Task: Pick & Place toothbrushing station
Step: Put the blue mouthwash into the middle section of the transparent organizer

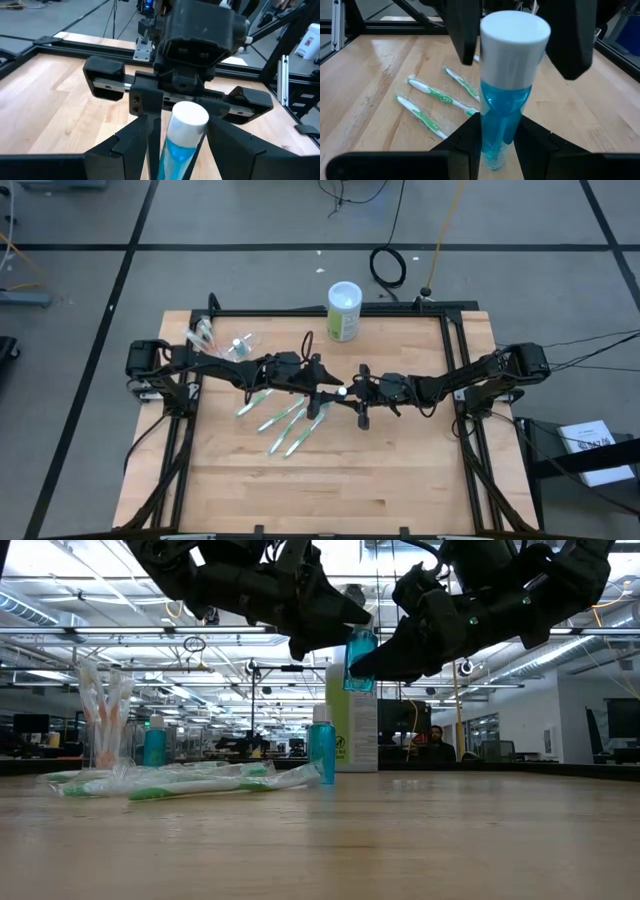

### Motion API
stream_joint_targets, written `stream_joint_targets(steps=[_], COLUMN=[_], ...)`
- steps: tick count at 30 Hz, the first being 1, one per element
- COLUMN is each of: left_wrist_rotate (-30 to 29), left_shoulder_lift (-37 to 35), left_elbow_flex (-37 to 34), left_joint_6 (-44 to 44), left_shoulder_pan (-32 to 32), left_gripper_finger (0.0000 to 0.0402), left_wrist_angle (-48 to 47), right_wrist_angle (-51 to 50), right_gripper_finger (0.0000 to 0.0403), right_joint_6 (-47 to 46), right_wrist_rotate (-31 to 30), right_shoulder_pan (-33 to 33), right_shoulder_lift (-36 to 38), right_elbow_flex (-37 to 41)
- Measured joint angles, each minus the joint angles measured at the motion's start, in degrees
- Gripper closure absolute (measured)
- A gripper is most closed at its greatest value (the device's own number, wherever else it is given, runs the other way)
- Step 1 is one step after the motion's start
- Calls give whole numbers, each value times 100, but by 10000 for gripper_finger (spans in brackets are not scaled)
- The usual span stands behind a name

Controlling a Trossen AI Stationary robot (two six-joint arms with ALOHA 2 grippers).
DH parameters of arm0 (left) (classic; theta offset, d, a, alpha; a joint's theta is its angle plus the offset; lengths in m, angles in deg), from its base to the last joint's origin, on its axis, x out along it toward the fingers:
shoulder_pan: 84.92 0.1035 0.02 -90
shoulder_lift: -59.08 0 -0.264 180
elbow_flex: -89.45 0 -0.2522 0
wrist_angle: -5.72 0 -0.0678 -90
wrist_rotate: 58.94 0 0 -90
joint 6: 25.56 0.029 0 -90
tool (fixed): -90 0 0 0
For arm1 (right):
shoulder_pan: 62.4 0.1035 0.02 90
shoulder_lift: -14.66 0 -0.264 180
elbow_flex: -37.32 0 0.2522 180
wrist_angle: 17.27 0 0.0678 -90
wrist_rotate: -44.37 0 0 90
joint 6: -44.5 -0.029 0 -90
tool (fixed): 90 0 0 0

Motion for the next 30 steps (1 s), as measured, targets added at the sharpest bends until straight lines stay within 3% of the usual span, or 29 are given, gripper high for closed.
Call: stream_joint_targets(steps=[4,7,13,19,22,30], left_wrist_rotate=[55,65,-580,-551,-584,-579], left_shoulder_lift=[-6,-107,-64,14,79,349], left_elbow_flex=[0,291,2341,3873,4175,4187], left_joint_6=[-78,-253,249,907,850,997], left_shoulder_pan=[0,0,15,15,-13,-354], left_gripper_finger=[202,202,202,202,202,202], left_wrist_angle=[-85,-1089,-4866,-6704,-7005,-7239], right_wrist_angle=[-2,-32,-61,-24,7,267], right_gripper_finger=[312,312,312,312,312,312], right_joint_6=[2,-11,7,22,-11,-43], right_wrist_rotate=[0,0,2,2,6,20], right_shoulder_pan=[0,0,0,0,0,91], right_shoulder_lift=[0,-1,0,0,0,0], right_elbow_flex=[0,0,-2,-2,-2,-15])
